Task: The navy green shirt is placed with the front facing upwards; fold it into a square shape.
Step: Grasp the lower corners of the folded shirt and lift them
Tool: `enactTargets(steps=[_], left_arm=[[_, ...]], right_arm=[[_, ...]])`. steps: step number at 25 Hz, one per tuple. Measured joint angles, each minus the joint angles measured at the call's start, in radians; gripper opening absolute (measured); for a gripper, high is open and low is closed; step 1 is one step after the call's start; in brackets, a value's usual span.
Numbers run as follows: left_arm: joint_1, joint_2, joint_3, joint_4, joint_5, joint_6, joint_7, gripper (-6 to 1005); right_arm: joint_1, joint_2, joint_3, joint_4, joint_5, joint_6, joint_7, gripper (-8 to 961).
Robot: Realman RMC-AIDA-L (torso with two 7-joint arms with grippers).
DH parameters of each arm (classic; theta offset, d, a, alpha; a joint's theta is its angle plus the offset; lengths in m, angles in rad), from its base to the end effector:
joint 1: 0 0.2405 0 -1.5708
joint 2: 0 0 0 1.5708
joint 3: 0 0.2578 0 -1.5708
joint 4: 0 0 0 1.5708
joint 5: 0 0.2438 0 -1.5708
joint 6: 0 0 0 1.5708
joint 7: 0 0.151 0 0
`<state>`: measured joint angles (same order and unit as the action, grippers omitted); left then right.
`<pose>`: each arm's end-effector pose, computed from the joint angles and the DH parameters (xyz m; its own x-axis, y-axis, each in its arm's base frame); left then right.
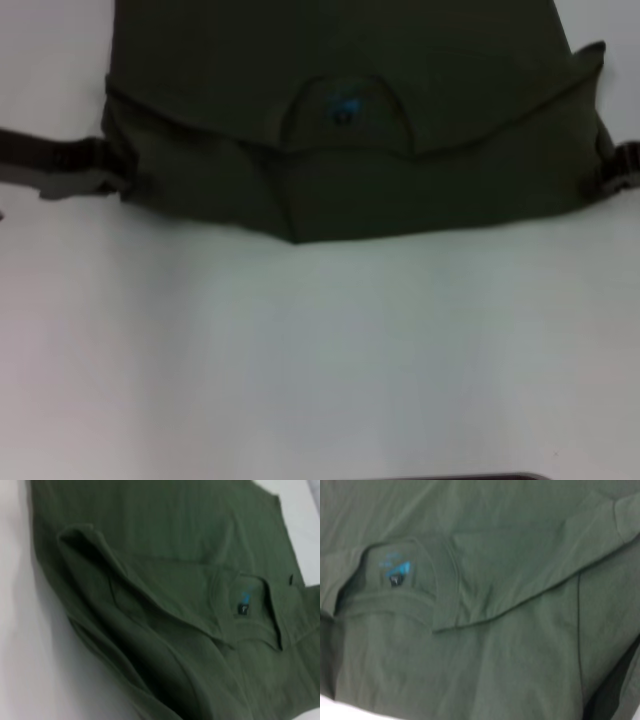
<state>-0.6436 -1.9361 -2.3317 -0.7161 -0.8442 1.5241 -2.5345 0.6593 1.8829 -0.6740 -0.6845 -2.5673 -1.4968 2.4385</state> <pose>-0.2920 0.3969 0.0384 0.1856 0.9590 0.2143 0.9826 -0.1811 -0.0404 0.3389 0.3935 0.0746 0.2211 -0.9586 -0.1795 -0.9510 -0.1712 -0.2573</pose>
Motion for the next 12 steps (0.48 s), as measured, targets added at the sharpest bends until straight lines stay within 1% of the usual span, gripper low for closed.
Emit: enactTargets(steps=[4, 7, 12], left_arm=[[0.038, 0.002, -0.002, -0.052, 0.017, 0.124, -0.007, 57], [0.063, -0.003, 0.003, -0.091, 0.046, 0.208, -0.017, 58], [0.125, -0.036, 0.004, -0.187, 0.122, 0.324, -0.028, 58]], right_arm=[[-0.008, -0.001, 0.001, -0.004, -0.064, -0.097, 0.005, 39], [-0.021, 0.005, -0.002, -0.024, -0.095, -0.167, 0.005, 40], [-0.070, 0.033, 0.001, -0.130, -0.118, -0.308, -0.001, 41]])
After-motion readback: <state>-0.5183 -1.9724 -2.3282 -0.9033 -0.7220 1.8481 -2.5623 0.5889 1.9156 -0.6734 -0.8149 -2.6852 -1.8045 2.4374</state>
